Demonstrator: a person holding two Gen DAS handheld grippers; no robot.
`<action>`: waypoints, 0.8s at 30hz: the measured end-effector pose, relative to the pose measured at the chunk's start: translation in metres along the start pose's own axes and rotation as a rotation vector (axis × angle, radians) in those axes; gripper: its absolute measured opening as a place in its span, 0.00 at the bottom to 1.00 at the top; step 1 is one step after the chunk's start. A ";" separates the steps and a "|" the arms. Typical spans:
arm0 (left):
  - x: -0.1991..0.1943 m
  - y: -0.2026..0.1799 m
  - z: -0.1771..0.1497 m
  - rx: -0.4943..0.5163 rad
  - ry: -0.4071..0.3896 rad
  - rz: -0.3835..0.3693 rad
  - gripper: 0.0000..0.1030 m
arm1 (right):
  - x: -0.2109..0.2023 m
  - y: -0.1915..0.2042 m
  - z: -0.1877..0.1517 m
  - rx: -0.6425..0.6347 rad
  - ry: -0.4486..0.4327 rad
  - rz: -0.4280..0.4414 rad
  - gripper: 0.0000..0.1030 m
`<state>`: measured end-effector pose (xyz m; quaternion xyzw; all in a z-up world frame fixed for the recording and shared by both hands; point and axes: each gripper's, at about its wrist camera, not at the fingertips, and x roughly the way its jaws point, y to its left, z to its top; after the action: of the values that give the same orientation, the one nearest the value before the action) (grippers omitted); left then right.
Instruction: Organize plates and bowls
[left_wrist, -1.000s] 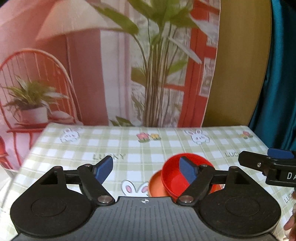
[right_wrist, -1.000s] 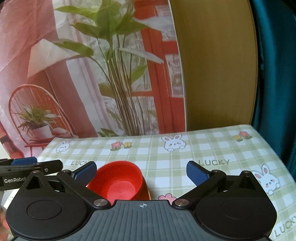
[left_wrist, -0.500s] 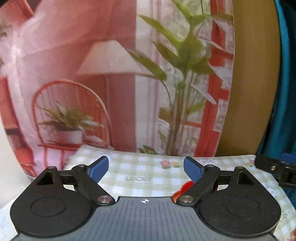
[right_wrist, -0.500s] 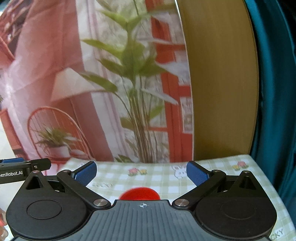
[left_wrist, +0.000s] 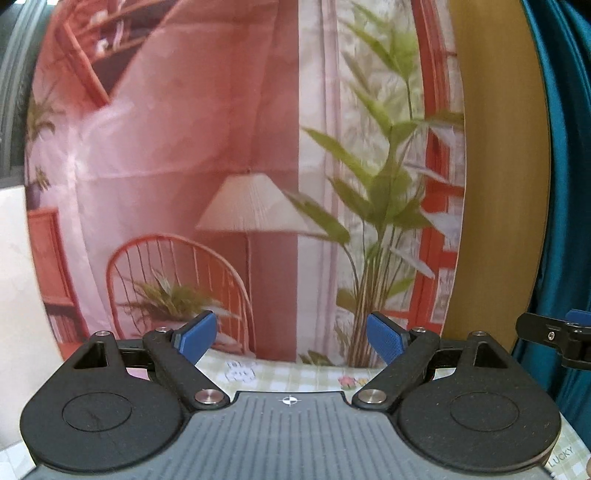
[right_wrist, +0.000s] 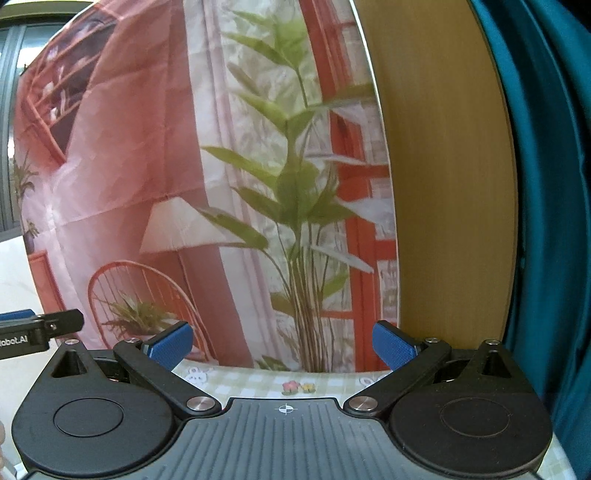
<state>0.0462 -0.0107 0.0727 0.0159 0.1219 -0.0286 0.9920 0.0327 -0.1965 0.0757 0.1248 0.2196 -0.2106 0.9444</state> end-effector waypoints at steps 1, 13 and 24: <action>-0.004 0.000 0.002 0.002 -0.007 0.002 0.87 | -0.001 0.000 0.001 0.003 -0.002 0.005 1.00; -0.023 0.001 0.012 -0.012 -0.032 0.025 0.87 | -0.010 0.004 0.008 -0.015 -0.022 0.016 1.00; -0.021 0.003 0.012 -0.026 -0.028 0.021 0.87 | -0.012 0.010 0.010 -0.029 -0.026 0.025 1.00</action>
<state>0.0284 -0.0070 0.0892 0.0039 0.1080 -0.0166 0.9940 0.0311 -0.1871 0.0913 0.1110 0.2087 -0.1971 0.9515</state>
